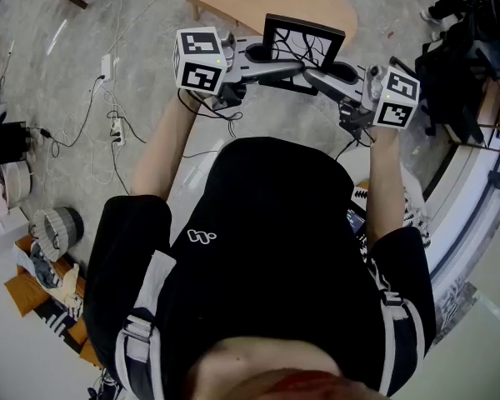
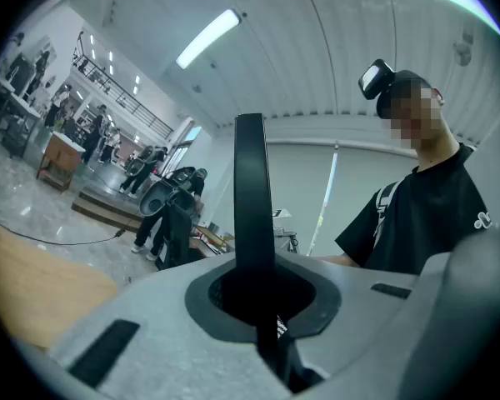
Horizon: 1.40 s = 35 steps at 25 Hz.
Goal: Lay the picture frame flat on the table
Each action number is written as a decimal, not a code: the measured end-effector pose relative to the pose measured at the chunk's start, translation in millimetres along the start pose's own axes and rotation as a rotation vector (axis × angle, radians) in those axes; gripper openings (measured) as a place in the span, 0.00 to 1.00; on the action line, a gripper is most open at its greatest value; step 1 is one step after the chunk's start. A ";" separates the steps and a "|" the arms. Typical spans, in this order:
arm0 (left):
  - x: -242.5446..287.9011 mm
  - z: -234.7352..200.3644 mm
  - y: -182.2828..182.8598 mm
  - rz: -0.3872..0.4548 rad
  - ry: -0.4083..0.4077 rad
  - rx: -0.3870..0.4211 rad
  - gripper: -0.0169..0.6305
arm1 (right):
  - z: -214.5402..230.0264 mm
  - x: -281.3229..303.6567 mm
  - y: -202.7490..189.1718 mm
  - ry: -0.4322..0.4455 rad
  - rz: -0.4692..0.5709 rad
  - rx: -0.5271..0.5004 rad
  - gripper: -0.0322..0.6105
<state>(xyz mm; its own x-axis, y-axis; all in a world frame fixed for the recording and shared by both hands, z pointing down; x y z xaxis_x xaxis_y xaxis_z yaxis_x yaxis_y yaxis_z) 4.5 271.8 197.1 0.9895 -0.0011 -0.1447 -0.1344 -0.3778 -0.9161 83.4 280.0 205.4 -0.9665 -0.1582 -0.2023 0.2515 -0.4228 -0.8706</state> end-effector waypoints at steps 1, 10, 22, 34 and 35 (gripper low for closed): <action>0.5 -0.4 -0.6 0.001 0.001 0.000 0.05 | 0.6 -0.8 0.0 -0.002 -0.003 0.001 0.12; 1.4 -10.0 -14.3 0.007 0.055 -0.064 0.05 | 12.8 -7.1 -11.5 -0.003 0.012 0.068 0.12; 3.0 -26.1 -41.2 -0.010 0.151 -0.121 0.05 | 35.3 -19.3 -36.0 0.008 0.048 0.132 0.12; -9.9 -179.7 -8.5 0.069 0.097 -0.209 0.05 | 175.7 7.4 5.9 -0.137 0.077 0.175 0.12; -9.6 -195.8 -4.9 0.079 0.093 -0.222 0.05 | 190.5 8.7 11.3 -0.152 0.080 0.184 0.12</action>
<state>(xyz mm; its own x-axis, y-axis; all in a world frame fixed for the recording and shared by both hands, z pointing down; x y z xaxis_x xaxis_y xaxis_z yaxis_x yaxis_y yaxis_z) 6.2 92.4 276.2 0.9785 -0.1202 -0.1677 -0.2064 -0.5676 -0.7970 87.8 103.9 279.2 -0.9277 -0.3238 -0.1855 0.3454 -0.5568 -0.7554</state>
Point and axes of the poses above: the fingertips, and each gripper's own axes: x forward along the fingers, z to its right, y out of its top, the point moved 4 cm from there along -x, backward along the fingers, and after that the axes turned 10 degrees about z, right-handed, at the moved point
